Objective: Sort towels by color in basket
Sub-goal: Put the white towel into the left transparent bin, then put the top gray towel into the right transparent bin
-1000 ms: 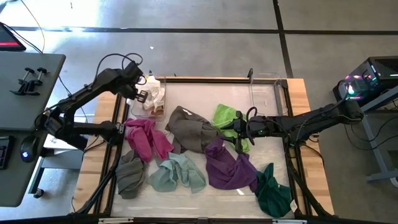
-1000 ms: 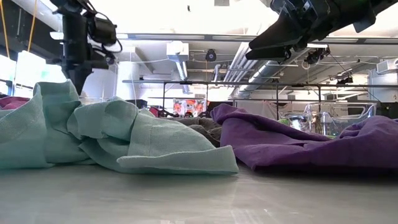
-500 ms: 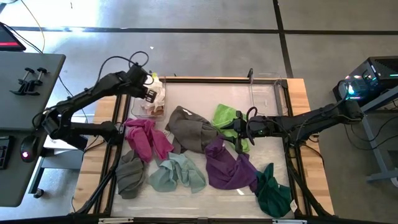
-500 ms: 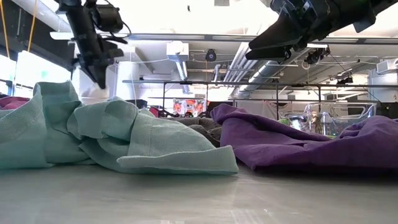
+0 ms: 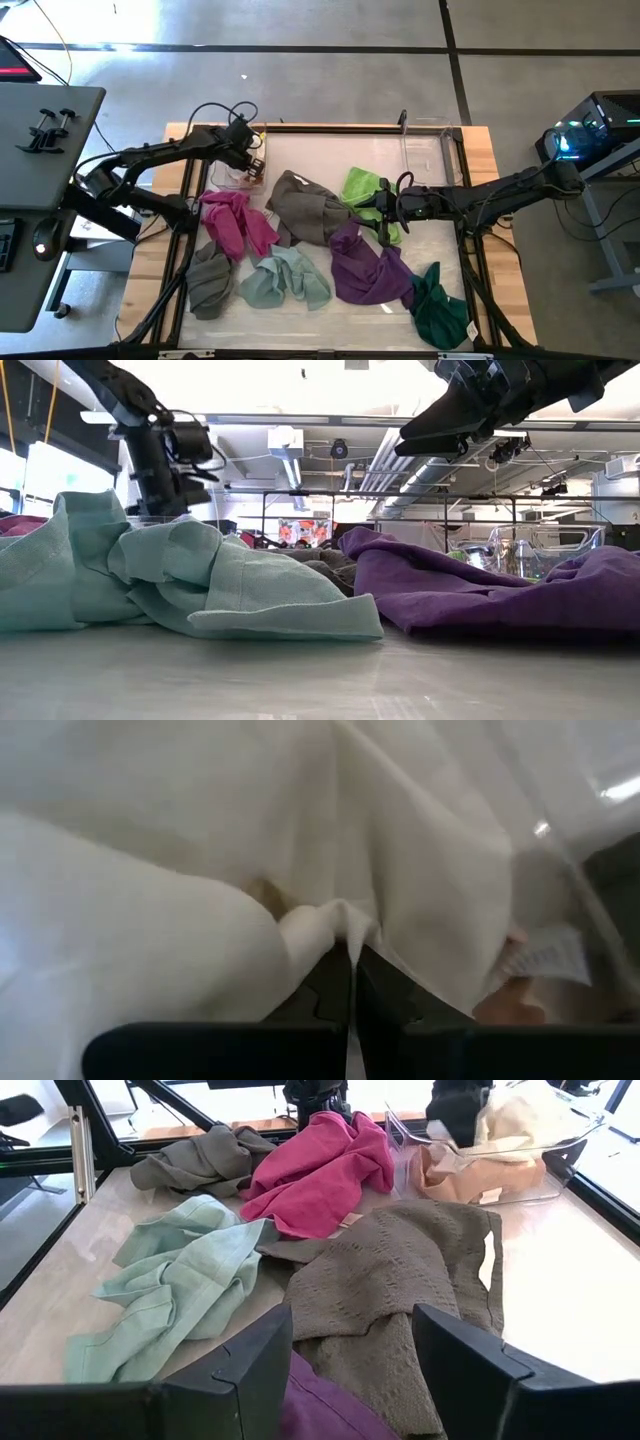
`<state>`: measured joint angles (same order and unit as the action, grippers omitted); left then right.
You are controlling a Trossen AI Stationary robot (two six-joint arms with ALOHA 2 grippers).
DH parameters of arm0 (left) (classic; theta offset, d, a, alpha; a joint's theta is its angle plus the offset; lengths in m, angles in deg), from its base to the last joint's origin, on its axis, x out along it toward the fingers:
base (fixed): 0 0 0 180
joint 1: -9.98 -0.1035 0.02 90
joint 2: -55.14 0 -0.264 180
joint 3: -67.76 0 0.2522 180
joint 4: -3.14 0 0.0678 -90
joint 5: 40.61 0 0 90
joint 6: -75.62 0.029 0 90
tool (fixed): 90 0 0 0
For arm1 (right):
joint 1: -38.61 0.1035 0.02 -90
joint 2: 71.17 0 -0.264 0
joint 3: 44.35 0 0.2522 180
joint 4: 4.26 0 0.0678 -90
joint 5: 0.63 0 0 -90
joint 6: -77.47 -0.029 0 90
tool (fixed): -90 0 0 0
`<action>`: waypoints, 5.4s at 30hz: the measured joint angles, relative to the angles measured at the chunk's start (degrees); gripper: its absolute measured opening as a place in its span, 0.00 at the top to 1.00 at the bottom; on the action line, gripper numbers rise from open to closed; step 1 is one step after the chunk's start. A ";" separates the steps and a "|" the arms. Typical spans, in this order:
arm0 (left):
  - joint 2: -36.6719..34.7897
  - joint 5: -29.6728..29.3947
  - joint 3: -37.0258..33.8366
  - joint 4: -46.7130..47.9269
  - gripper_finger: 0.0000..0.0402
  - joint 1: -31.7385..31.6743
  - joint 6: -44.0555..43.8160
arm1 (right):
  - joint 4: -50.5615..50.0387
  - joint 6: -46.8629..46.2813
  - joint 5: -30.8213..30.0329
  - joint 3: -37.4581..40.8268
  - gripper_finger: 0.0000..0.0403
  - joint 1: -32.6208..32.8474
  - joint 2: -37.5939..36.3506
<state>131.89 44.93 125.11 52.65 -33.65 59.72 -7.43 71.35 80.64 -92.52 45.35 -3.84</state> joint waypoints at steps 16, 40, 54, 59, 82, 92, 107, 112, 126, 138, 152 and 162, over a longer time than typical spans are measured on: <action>2.72 3.24 0.93 -0.89 0.77 -0.02 3.60 | 0.00 0.13 0.26 0.00 0.49 -0.02 0.00; -6.77 -13.74 13.16 10.84 0.63 0.83 4.05 | -0.02 0.17 0.20 0.00 0.49 -0.02 0.00; 6.28 -12.91 1.31 -7.78 0.76 0.85 7.17 | -0.04 0.17 -0.14 0.00 0.49 -0.02 0.00; 10.66 -11.69 0.47 -9.05 0.74 0.88 8.81 | -0.04 0.17 -0.11 0.00 0.49 -0.02 0.00; 0.48 -18.88 1.79 3.46 0.39 -2.11 17.06 | -0.07 -0.03 0.26 0.00 0.49 -0.02 0.00; 0.39 -20.45 0.02 -2.60 0.39 -8.17 22.79 | -0.14 -0.03 0.23 0.00 0.49 -0.02 0.00; -4.01 -9.17 8.33 14.20 0.32 -8.01 16.86 | -0.07 0.13 0.18 0.00 0.49 -0.01 0.00; -6.62 -9.59 12.61 17.39 0.32 -6.69 12.20 | -0.07 0.13 0.18 0.00 0.49 -0.02 0.00; -14.67 -10.79 11.60 7.60 0.32 10.25 6.28 | 1.56 0.18 -0.17 0.00 0.49 -0.02 1.07; -15.36 -28.90 1.50 -8.67 0.32 36.91 -1.49 | 15.67 5.16 -3.27 -2.87 0.47 -1.75 15.06; -15.01 -44.29 -9.81 -13.96 0.32 56.35 -24.65 | 3.22 10.24 1.29 -22.73 0.27 -6.48 37.38; -13.96 -51.79 -13.86 -22.43 0.32 63.77 -29.51 | -8.65 10.11 1.27 -38.48 0.36 -7.89 52.07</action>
<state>117.92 -6.86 111.26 30.22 30.11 30.21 -16.08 81.46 81.90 -131.00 37.46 48.23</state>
